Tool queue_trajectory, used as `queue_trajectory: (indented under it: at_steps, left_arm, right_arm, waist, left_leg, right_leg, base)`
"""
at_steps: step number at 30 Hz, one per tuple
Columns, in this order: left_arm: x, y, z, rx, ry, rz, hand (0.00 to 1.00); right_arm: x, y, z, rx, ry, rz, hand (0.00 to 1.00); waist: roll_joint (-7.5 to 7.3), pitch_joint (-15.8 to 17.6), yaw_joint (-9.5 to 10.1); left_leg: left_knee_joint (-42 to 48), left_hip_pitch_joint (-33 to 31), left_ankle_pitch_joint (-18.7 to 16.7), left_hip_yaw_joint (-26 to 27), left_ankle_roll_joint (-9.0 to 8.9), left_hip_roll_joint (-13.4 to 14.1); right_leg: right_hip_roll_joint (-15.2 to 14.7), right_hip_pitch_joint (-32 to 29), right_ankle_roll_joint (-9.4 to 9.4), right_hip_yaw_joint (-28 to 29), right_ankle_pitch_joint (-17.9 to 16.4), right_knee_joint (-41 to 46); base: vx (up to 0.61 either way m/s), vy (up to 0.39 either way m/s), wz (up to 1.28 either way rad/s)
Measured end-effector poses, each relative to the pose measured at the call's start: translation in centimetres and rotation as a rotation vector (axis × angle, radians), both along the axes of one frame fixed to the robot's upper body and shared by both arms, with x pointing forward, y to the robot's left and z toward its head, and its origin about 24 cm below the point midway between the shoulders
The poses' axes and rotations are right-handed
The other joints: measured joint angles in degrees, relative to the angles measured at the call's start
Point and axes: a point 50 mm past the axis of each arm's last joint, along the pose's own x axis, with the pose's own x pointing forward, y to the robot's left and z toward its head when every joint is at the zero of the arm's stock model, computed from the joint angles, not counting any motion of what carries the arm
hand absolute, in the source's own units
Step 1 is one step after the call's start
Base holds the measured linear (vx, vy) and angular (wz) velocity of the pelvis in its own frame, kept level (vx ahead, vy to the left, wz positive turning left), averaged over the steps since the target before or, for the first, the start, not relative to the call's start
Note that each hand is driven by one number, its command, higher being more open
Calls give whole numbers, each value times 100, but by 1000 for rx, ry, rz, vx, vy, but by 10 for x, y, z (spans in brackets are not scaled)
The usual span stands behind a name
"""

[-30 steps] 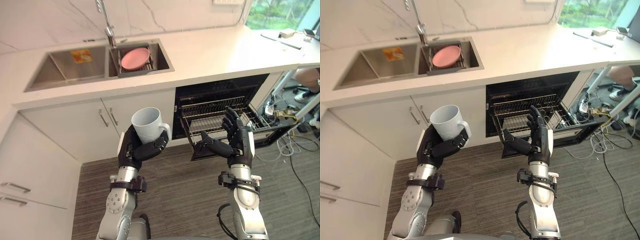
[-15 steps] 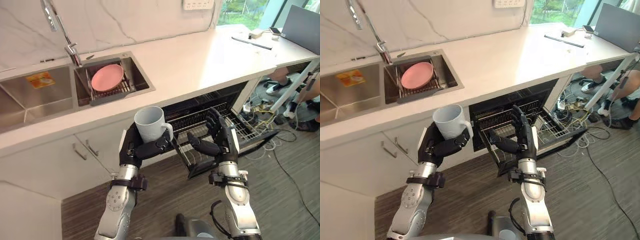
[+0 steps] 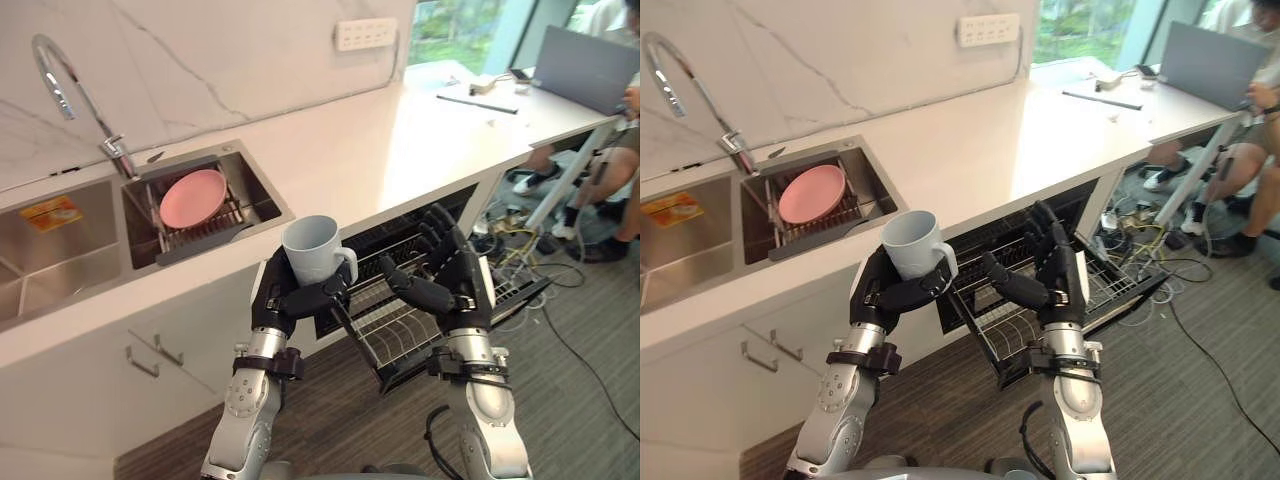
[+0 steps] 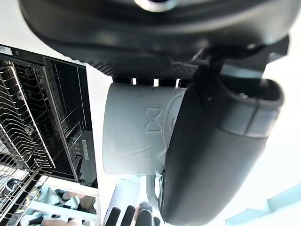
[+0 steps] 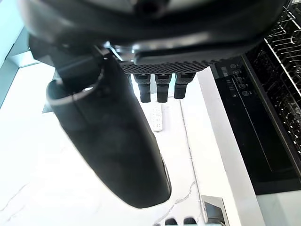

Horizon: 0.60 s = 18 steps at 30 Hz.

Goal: Walk over to the sink, pick up the cup, carry it to the dishwasher, place the cup inside the dishwasher, then close the dishwasher door

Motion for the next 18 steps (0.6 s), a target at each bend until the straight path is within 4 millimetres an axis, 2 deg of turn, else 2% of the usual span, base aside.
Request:
queue_trajectory:
  at_steps: [2,6,13,15,18]
  left_arm:
    - [6,-1,6,48,-36,-6,30]
    - [18,-2,12,96,-70,-2,30]
    - [29,4,13,158,-80,51,30]
    - [31,6,11,179,-72,70,30]
    - [31,7,10,185,-69,76,30]
  right_arm:
    - [0,8,0,26,-5,55,90]
    - [0,15,1,65,-9,107,90]
    - [4,25,6,98,-33,171,90]
    - [6,31,9,110,-43,212,90]
    - [5,39,9,113,-46,255,90]
  waist:
    - [-5,-8,-12]
    - [-13,-40,-26]
    - [-24,-60,-81]
    - [-45,-89,-171]
    - [-93,-181,-166]
  left_leg:
    - [-494,264,211,165,112,-197]
    - [-897,485,372,353,205,-335]
    - [-1031,509,401,692,231,-375]
    - [-1048,513,402,723,233,-379]
    - [-1090,545,402,849,234,-366]
  right_leg:
    - [-145,26,128,162,68,-127]
    - [-241,58,259,339,169,-298]
    - [-226,-13,323,687,428,-606]
    - [-227,-19,334,725,450,-634]
    - [-200,-40,333,844,508,-702]
  base:
    - [24,151,-31]
    - [-8,89,-21]
    - [-15,31,-27]
    - [-13,-2,-12]
    - [-18,-11,-20]
